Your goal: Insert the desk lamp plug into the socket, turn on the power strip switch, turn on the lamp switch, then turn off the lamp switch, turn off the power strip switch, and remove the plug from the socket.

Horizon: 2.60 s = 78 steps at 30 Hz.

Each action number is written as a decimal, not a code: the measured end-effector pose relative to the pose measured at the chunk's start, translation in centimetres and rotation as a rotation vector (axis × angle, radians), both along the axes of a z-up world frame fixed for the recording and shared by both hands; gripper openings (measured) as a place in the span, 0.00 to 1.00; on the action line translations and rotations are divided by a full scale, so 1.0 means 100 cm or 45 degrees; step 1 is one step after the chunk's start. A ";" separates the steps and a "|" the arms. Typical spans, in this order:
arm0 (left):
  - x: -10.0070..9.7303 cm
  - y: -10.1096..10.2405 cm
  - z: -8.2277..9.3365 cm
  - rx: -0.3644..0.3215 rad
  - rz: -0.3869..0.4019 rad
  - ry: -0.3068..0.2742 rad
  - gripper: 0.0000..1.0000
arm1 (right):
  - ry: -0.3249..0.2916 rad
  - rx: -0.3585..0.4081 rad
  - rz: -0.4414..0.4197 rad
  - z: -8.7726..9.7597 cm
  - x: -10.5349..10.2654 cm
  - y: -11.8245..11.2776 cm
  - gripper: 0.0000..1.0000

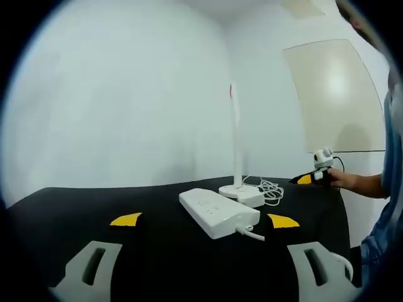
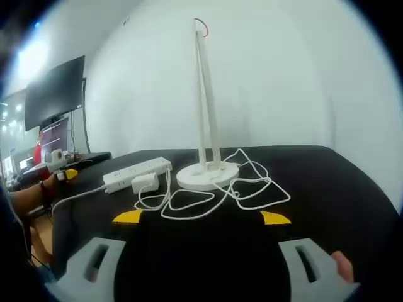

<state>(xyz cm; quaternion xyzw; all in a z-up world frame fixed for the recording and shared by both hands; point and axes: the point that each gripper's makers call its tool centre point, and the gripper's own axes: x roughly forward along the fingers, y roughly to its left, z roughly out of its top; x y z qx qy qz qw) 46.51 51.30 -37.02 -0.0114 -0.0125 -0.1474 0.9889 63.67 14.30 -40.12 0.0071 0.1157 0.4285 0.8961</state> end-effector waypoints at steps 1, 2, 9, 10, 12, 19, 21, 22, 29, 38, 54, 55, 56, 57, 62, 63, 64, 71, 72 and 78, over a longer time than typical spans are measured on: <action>0.000 0.000 -0.001 0.002 0.001 0.002 0.74 | 0.003 -0.002 -0.003 -0.002 0.001 -0.001 0.71; 0.000 0.000 -0.001 0.004 0.000 0.004 0.74 | 0.007 0.000 -0.007 -0.004 0.002 -0.001 0.71; 0.000 -0.004 -0.004 0.006 -0.007 0.015 0.74 | 0.009 0.014 -0.030 -0.009 0.006 -0.003 0.71; 0.001 -0.004 -0.005 0.005 -0.007 0.016 0.74 | 0.010 0.018 -0.031 -0.009 0.007 -0.003 0.71; 0.002 0.000 -0.007 0.005 -0.003 0.021 0.74 | 0.009 0.023 -0.041 -0.010 0.008 -0.004 0.70; 0.011 0.007 -0.008 0.010 -0.001 0.021 0.74 | -0.003 0.017 -0.053 -0.011 0.010 -0.006 0.70; 0.012 0.009 -0.010 0.013 0.004 0.021 0.74 | -0.009 0.010 -0.050 -0.011 0.010 -0.005 0.70; 0.012 0.009 -0.011 0.025 0.010 0.022 0.74 | -0.010 0.006 -0.050 -0.012 0.011 -0.005 0.70; 0.005 0.011 -0.002 0.006 0.014 -0.043 0.73 | -0.017 -0.011 -0.053 -0.013 0.010 -0.007 0.70; 0.004 0.007 -0.004 0.024 0.000 -0.033 0.74 | -0.015 -0.002 -0.061 -0.011 0.010 -0.009 0.68; 0.001 0.008 -0.003 0.014 0.009 -0.037 0.73 | -0.017 0.005 -0.069 -0.010 0.007 -0.009 0.65; 0.001 0.007 -0.004 0.016 0.009 -0.035 0.73 | -0.017 0.009 -0.067 -0.010 0.007 -0.009 0.65; 0.001 0.007 -0.004 0.016 0.008 -0.033 0.73 | -0.019 0.011 -0.068 -0.009 0.007 -0.009 0.65; 0.001 0.008 -0.004 0.017 0.010 -0.032 0.73 | -0.020 0.014 -0.070 -0.009 0.007 -0.009 0.65; 0.002 0.008 -0.005 0.022 0.012 -0.027 0.73 | -0.018 0.021 -0.072 -0.008 0.008 -0.009 0.65; 0.002 0.008 -0.006 0.023 0.013 -0.027 0.73 | -0.018 0.025 -0.072 -0.008 0.008 -0.009 0.65; 0.002 0.009 -0.006 0.023 0.013 -0.027 0.73 | -0.019 0.027 -0.073 -0.008 0.008 -0.010 0.65; 0.003 0.008 -0.008 0.028 0.012 -0.016 0.73 | -0.022 0.034 -0.077 -0.007 0.008 -0.010 0.64; 0.003 0.007 -0.008 0.030 0.012 -0.015 0.73 | -0.022 0.034 -0.077 -0.007 0.009 -0.010 0.64; 0.002 0.009 -0.007 0.027 0.019 -0.021 0.73 | -0.022 0.037 -0.080 -0.007 0.010 -0.011 0.63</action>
